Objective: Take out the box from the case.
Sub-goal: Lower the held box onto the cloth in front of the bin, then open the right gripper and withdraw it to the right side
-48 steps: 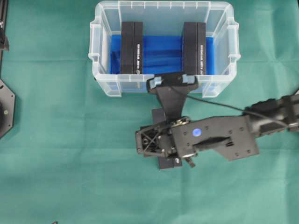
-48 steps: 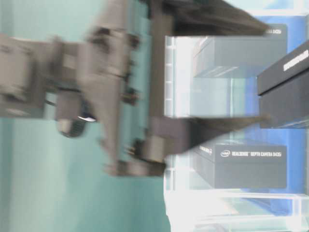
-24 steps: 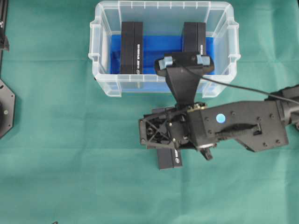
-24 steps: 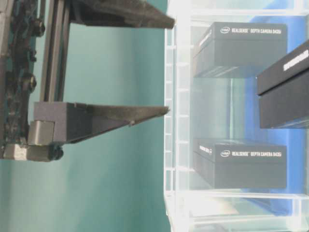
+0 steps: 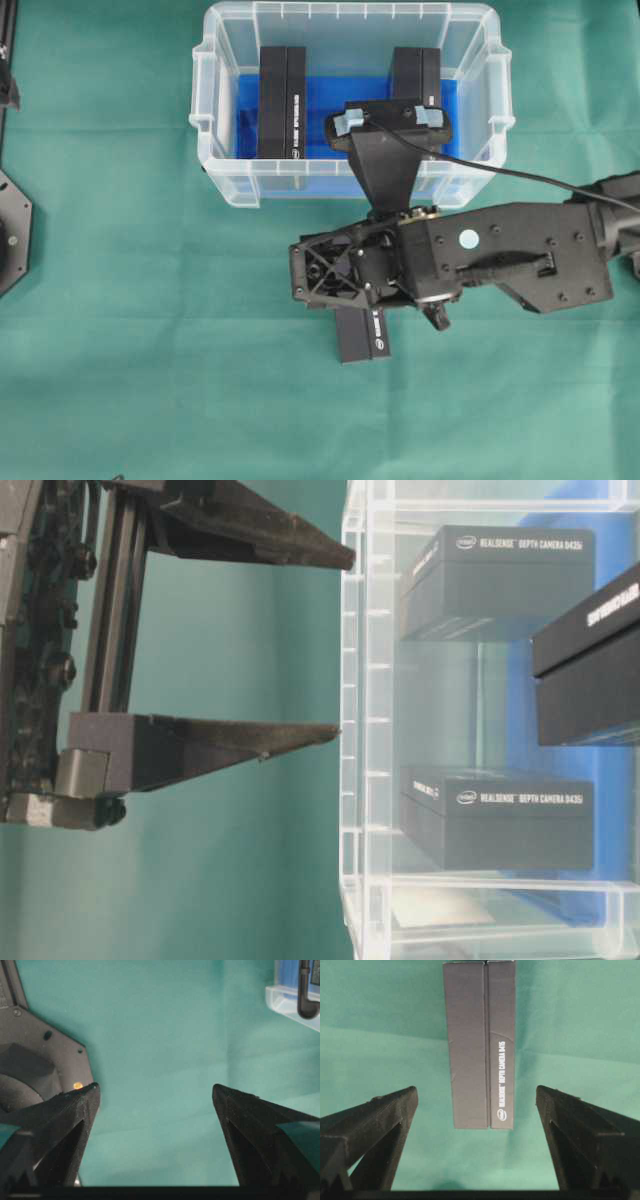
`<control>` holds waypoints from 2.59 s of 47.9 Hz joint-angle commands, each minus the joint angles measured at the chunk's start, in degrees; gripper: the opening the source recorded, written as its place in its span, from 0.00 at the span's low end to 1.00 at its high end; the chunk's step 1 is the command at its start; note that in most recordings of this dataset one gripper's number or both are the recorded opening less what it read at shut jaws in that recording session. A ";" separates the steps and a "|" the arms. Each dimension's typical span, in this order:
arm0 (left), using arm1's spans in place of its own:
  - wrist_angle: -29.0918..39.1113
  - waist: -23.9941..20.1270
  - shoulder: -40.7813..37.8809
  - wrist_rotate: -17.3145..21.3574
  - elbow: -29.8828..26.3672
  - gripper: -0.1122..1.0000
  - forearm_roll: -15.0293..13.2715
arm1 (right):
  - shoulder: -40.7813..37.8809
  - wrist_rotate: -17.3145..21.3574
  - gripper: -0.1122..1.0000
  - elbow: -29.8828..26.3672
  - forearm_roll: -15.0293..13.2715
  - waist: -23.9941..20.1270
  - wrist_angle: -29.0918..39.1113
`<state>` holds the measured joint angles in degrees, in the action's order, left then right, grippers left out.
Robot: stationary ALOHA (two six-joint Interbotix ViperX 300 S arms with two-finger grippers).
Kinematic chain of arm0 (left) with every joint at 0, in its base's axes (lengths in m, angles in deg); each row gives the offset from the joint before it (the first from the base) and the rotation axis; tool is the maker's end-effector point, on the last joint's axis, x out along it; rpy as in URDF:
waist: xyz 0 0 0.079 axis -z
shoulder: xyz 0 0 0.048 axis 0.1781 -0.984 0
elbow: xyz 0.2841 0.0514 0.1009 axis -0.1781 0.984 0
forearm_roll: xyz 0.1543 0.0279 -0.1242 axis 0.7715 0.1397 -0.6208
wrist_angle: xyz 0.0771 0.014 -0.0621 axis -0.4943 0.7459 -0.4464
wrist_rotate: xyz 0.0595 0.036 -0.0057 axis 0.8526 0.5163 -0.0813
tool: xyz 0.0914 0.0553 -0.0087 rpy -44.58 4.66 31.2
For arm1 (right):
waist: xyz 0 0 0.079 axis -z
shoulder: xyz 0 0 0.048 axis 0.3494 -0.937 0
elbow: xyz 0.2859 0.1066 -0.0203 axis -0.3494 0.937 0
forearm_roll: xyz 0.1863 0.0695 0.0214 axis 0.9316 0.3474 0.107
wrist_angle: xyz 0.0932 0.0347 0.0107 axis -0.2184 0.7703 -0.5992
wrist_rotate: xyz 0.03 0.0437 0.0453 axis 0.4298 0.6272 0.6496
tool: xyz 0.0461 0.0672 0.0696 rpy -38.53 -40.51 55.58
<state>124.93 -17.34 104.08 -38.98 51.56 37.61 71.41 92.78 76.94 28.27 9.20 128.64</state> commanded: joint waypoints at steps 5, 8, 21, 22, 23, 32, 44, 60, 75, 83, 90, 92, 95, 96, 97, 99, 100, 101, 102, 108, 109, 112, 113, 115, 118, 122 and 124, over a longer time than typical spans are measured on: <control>-0.26 0.00 0.00 0.26 -0.62 0.94 0.18 | 4.22 0.35 0.93 0.26 0.62 -1.05 2.37; -0.26 0.09 0.09 0.26 -0.53 0.94 0.18 | 5.10 0.53 0.93 1.23 0.88 -1.32 3.16; -0.26 0.09 0.09 0.09 -0.62 0.94 0.09 | 10.72 0.79 0.93 7.65 1.14 -2.81 3.87; -0.26 0.09 0.09 0.09 -0.62 0.94 0.09 | 11.16 0.79 0.93 8.17 1.23 -2.90 3.87; -0.26 0.09 0.09 0.09 -0.62 0.94 0.09 | 11.69 0.79 0.93 8.79 1.32 -3.08 3.87; -0.26 0.09 0.26 0.00 -0.53 0.94 0.09 | 17.84 2.64 0.93 16.08 3.16 -4.22 4.48; -0.26 0.09 0.53 0.00 -0.53 0.94 0.09 | 27.77 7.56 0.93 26.02 3.34 -7.21 4.39; -0.26 0.09 1.05 1.14 -0.44 0.94 0.09 | 34.01 8.96 0.93 31.03 3.34 -8.35 4.39; -0.26 0.09 1.05 1.41 -0.44 0.94 0.00 | 34.63 6.59 0.93 32.34 2.99 -6.68 4.57; -0.26 0.09 1.05 1.41 -0.44 0.94 0.09 | 36.65 3.69 0.93 34.37 2.90 -3.34 4.39; -0.26 0.09 1.05 1.05 -0.44 0.94 0.09 | 38.41 -0.26 0.93 36.12 2.81 1.05 4.39; -0.35 0.09 1.05 1.05 -0.44 0.94 0.09 | 39.11 -2.02 0.93 36.74 2.81 2.99 4.39; -0.26 0.09 1.05 1.05 -0.44 0.94 0.09 | 39.73 -4.31 0.93 37.27 2.81 5.45 4.31; -0.35 0.09 1.05 1.05 -0.44 0.94 0.09 | 39.90 -5.19 0.93 37.35 2.81 6.33 4.31; -0.35 0.09 0.97 0.97 -0.44 0.94 0.09 | 40.08 -6.15 0.93 37.53 2.72 7.12 4.31; -0.26 0.09 0.97 0.97 -0.44 0.94 0.09 | 40.25 -8.09 0.93 37.79 2.64 8.88 4.31; -0.26 0.09 1.05 0.97 -0.44 0.94 0.09 | 40.34 -9.05 0.93 37.88 2.64 9.76 4.22; -0.26 0.09 1.05 0.97 -0.44 0.94 0.09 | 40.43 -10.63 0.93 37.97 2.64 11.07 4.22; -0.26 0.09 1.05 0.88 -0.44 0.94 0.09 | 40.43 -11.60 0.93 38.14 2.64 11.95 4.22; -0.44 0.00 0.70 0.88 -0.53 0.94 0.09 | 40.43 -17.67 0.93 38.50 2.55 17.49 3.52; -0.53 0.09 0.62 0.88 -0.44 0.94 0.09 | 40.43 -18.63 0.93 38.58 2.55 18.37 3.25; -0.88 0.09 0.53 0.88 -0.53 0.94 0.00 | 40.34 -21.62 0.93 38.85 2.55 21.53 2.37; -0.97 0.09 0.62 0.88 -0.53 0.94 0.09 | 40.43 -21.97 0.93 38.85 2.55 21.97 2.29; -1.23 0.09 0.53 0.88 -0.53 0.94 0.09 | 40.34 -23.82 0.93 39.20 2.37 24.26 1.41; -1.41 0.09 0.53 0.88 -0.53 0.94 0.09 | 40.34 -25.93 0.93 39.64 2.29 26.72 0.26; -1.67 0.09 0.44 0.88 -0.53 0.94 0.09 | 40.17 -28.39 0.93 40.17 2.29 29.71 -0.88; -1.76 0.09 0.44 0.88 -0.53 0.94 0.09 | 40.17 -29.53 0.93 40.25 2.37 30.94 -1.14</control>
<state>123.53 -17.34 104.69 -38.10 51.56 37.61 111.31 64.48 117.54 30.73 38.12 128.29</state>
